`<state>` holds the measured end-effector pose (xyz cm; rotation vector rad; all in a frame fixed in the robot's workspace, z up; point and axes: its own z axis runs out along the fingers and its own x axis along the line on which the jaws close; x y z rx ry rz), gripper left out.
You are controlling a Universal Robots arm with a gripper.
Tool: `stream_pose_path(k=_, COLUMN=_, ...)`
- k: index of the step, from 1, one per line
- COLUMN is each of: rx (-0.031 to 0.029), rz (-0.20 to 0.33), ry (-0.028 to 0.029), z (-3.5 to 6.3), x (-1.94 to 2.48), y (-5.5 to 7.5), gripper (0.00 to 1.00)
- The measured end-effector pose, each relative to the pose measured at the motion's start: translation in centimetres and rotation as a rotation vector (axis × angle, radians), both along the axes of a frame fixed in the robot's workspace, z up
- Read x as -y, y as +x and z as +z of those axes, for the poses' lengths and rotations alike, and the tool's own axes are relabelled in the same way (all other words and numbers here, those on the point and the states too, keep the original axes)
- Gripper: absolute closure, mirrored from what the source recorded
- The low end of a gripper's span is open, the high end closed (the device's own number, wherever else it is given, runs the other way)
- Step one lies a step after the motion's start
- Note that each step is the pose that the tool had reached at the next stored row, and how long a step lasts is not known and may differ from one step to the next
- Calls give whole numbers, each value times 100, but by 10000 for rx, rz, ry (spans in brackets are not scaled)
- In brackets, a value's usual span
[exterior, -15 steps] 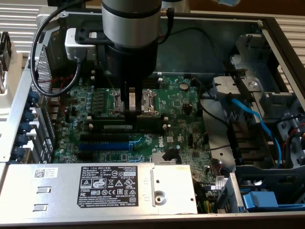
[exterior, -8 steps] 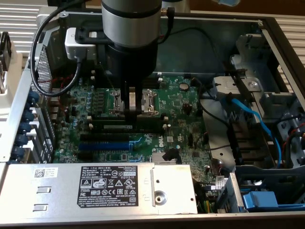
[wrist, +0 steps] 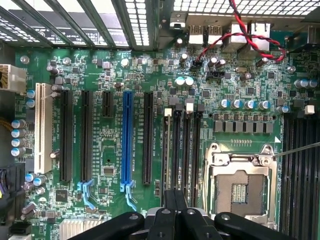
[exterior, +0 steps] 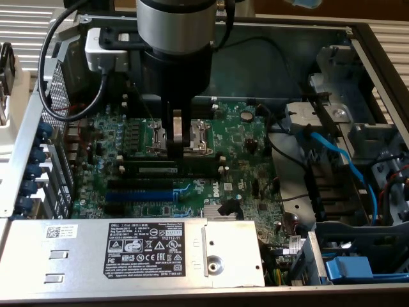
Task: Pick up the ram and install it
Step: 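Press down the ram until it locks into place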
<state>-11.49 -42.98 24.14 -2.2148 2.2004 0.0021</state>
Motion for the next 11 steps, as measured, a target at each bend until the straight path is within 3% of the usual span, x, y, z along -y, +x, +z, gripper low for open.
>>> stream_pose_path(k=5, rx=1, rz=0, ry=4, z=56, x=0, y=0, gripper=90)
stream_pose_path(k=11, rx=0, rz=-1, ry=4, z=56, x=0, y=0, gripper=90)
